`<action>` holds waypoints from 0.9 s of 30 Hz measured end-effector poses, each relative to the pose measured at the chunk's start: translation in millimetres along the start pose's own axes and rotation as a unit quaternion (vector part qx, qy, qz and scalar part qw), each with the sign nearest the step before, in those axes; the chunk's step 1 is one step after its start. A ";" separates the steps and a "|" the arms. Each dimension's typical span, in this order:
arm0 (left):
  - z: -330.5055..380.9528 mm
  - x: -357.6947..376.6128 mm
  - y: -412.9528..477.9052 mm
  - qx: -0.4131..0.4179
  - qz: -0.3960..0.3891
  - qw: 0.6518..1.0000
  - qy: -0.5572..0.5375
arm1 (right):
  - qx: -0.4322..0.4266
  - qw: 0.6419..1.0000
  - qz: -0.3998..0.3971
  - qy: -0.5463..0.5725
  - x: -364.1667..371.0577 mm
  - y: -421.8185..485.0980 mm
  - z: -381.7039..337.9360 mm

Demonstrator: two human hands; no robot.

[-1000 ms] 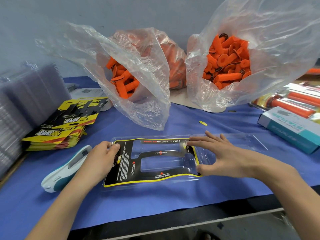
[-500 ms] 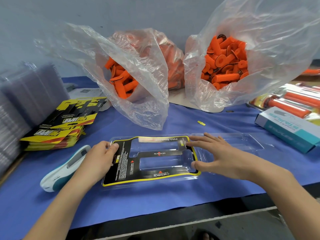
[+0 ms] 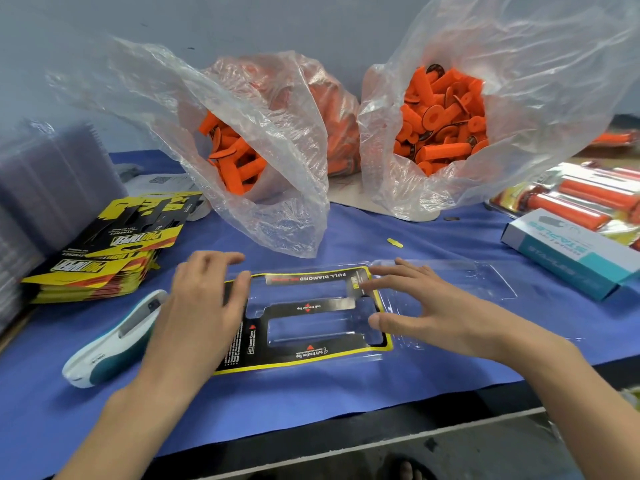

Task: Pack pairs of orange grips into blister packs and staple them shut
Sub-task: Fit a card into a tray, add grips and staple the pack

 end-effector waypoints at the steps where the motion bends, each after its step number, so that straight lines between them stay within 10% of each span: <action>1: 16.6 0.0 -2.6 0.070 -0.003 0.997 -0.013 | -0.003 1.000 0.012 0.011 -1.4 0.5 -1.2; 5: 73.5 20.5 -25.8 0.301 -0.101 0.947 -0.045 | -0.033 0.997 0.068 0.003 -4.2 4.4 -4.4; 10: 89.2 48.3 -45.1 0.371 -0.179 0.911 -0.003 | -0.054 0.994 0.078 -0.053 2.7 9.4 -4.2; 21: 57.6 25.8 -31.6 0.256 -0.087 0.957 -0.102 | -0.050 0.991 0.057 -0.113 11.9 15.2 3.3; 27: -4.5 41.7 -23.0 0.085 -0.234 0.969 -0.008 | -0.044 0.992 0.064 -0.104 9.5 15.2 2.9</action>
Point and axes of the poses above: each hand's wrist, its own y-axis towards the middle knuckle, its own x-axis out of the palm, z = x × y, the point moved 4 cm from there along y, towards the middle knuckle, and after that the axes turned 1 degree about x, right-handed, at the moved point
